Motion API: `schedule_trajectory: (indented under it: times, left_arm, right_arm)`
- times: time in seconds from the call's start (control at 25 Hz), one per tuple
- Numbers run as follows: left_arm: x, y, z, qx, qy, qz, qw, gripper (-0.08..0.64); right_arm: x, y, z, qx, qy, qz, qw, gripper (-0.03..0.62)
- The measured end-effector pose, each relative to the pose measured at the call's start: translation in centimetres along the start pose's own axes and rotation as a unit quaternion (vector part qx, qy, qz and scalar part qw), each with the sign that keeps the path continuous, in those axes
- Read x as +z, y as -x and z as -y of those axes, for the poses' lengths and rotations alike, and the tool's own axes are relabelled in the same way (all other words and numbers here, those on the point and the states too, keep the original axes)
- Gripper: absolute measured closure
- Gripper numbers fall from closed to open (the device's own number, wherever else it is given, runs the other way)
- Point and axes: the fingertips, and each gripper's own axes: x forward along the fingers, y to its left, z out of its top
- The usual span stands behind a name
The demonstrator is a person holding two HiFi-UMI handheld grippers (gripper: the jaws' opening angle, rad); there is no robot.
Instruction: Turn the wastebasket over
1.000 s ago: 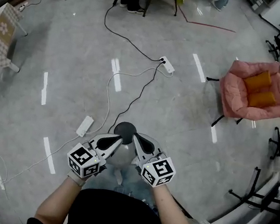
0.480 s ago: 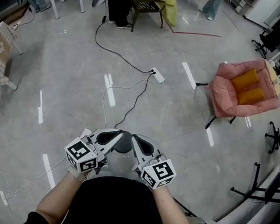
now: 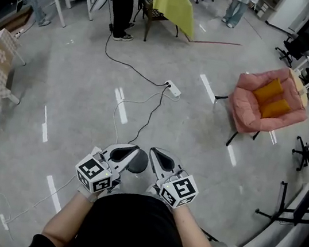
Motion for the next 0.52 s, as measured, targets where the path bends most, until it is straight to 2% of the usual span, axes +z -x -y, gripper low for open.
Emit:
schedule_trajectory:
  times: [0.52]
  left_arm:
    - [0.41,0.29,-0.49,0.003,0.009,0.005,0.9999,0.546]
  right_arm:
    - [0.23,0.33,0.53,-0.016,0.004,-0.001,1.000,0.584]
